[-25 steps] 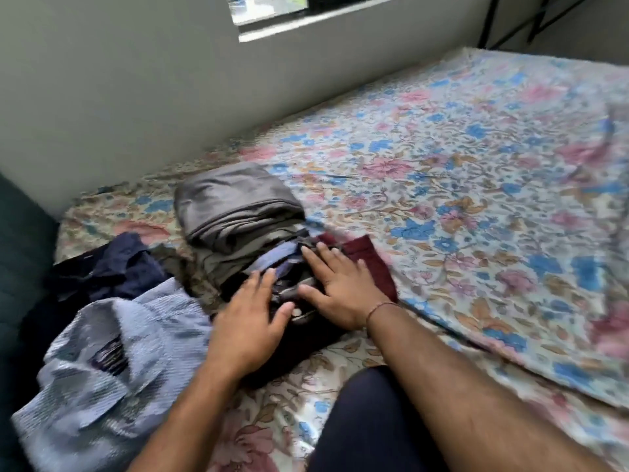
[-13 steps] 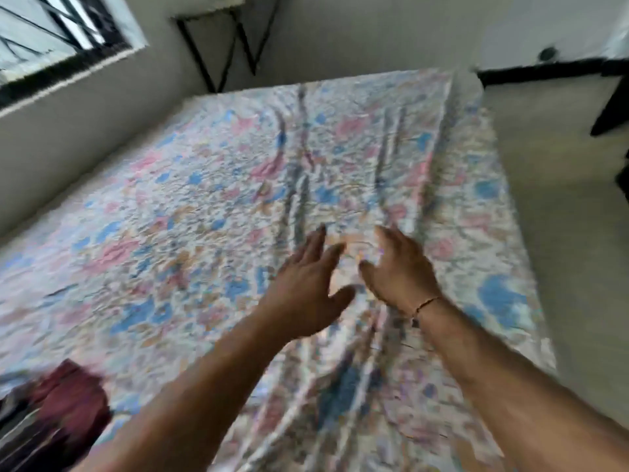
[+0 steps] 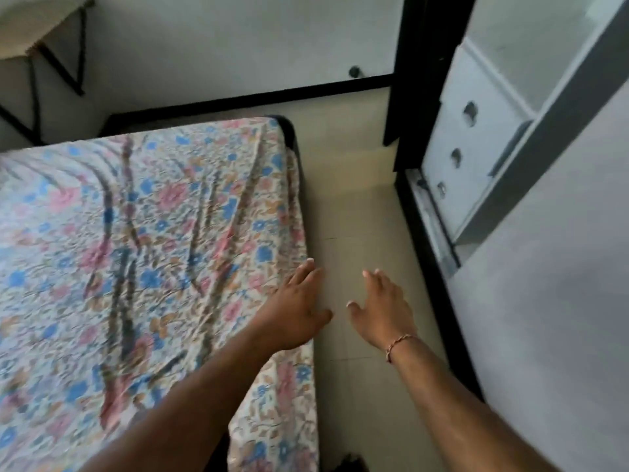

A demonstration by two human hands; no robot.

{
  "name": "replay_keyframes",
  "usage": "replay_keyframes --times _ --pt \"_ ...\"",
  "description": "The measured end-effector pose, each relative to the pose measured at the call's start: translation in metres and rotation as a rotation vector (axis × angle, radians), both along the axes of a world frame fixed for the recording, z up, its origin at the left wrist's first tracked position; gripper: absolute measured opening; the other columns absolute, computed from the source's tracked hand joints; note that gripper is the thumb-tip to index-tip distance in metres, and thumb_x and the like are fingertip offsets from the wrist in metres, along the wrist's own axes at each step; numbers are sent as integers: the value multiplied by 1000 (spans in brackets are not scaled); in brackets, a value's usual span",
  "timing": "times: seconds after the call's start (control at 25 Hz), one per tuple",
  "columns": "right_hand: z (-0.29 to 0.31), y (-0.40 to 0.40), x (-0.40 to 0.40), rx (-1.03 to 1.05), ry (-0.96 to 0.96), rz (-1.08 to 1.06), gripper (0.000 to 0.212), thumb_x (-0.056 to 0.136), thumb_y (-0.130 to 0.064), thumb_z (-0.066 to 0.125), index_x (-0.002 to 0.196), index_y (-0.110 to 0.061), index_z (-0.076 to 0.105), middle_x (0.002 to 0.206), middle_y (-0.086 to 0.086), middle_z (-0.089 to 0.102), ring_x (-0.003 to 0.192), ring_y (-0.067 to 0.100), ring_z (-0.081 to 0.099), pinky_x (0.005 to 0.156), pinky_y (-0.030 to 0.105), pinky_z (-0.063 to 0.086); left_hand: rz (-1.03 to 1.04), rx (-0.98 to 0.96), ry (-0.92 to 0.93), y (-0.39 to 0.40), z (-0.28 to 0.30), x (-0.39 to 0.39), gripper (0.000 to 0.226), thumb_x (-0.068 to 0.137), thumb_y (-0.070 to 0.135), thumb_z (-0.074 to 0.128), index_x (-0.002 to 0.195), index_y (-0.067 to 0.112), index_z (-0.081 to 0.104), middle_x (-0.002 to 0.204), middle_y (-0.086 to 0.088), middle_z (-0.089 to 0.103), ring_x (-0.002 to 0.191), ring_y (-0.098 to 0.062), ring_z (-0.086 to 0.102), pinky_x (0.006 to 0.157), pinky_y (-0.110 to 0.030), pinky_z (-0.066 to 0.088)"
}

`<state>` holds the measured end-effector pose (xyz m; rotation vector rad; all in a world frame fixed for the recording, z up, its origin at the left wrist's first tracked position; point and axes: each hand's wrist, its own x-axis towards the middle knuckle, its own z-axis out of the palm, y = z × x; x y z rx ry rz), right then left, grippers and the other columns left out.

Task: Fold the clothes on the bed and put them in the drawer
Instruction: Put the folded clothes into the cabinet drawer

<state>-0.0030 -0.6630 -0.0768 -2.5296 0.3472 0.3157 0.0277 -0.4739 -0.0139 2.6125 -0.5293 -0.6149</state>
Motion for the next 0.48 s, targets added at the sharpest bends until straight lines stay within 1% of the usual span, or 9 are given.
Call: replay_keyframes --times 0.04,0.12,0.16,0.2,0.24,0.28,0.32,0.4,0.48 --pt "16 -15 -4 -6 35 -13 78 94 -46 59 160 -17 27 169 11 21 152 32 26 121 46 31 5 -66 37 -16 14 9 87 93 56 58 166 28 19 175 0 6 160 -21 13 128 -38 20" --pt "45 -40 -7 -16 112 -49 80 94 -46 58 161 -18 25 170 9 18 154 30 22 123 44 27 40 -197 74 -49 41 29 99 79 68 52 164 25 27 173 -2 17 158 -19 22 126 -31 21" --pt "57 -55 -4 -12 140 -81 80 94 -45 58 162 -19 23 170 7 16 154 29 20 123 43 26 52 -243 77 -66 50 42 100 77 69 52 163 22 30 172 -4 23 157 -19 25 124 -29 21" --pt "66 -66 -2 -6 163 -102 79 95 -43 57 162 -20 23 170 6 15 154 29 20 123 43 26 53 -270 71 -79 57 54 95 82 62 59 162 21 31 170 -5 28 156 -19 27 123 -27 21" --pt "76 -79 2 -3 188 -129 78 95 -41 57 162 -21 22 170 4 16 153 29 21 122 43 28 44 -289 87 -93 66 67 85 90 51 66 162 20 32 168 -5 31 156 -19 29 122 -27 21" --pt "86 -91 10 5 199 -165 77 94 -40 56 161 -21 23 170 3 17 152 29 23 120 43 30 23 -298 96 -106 76 83 77 96 40 68 162 21 32 167 -4 34 154 -20 32 121 -28 23" --pt "94 -105 21 12 202 -197 77 94 -40 56 161 -21 23 170 2 18 151 28 24 120 43 31 -1 -308 91 -118 82 101 73 98 35 68 161 21 33 166 -3 37 152 -21 35 120 -29 26" --pt "102 -137 54 -13 200 -227 76 95 -40 55 162 -22 22 170 0 18 151 27 23 119 44 33 -36 -311 85 -143 86 143 68 100 34 66 160 23 35 163 -1 41 147 -21 42 117 -30 32" --pt "99 -170 101 -39 192 -245 76 96 -39 56 162 -23 22 169 0 18 152 27 23 119 46 34 -82 -270 95 -168 81 190 68 101 35 64 160 24 34 164 0 40 145 -22 45 117 -34 35"
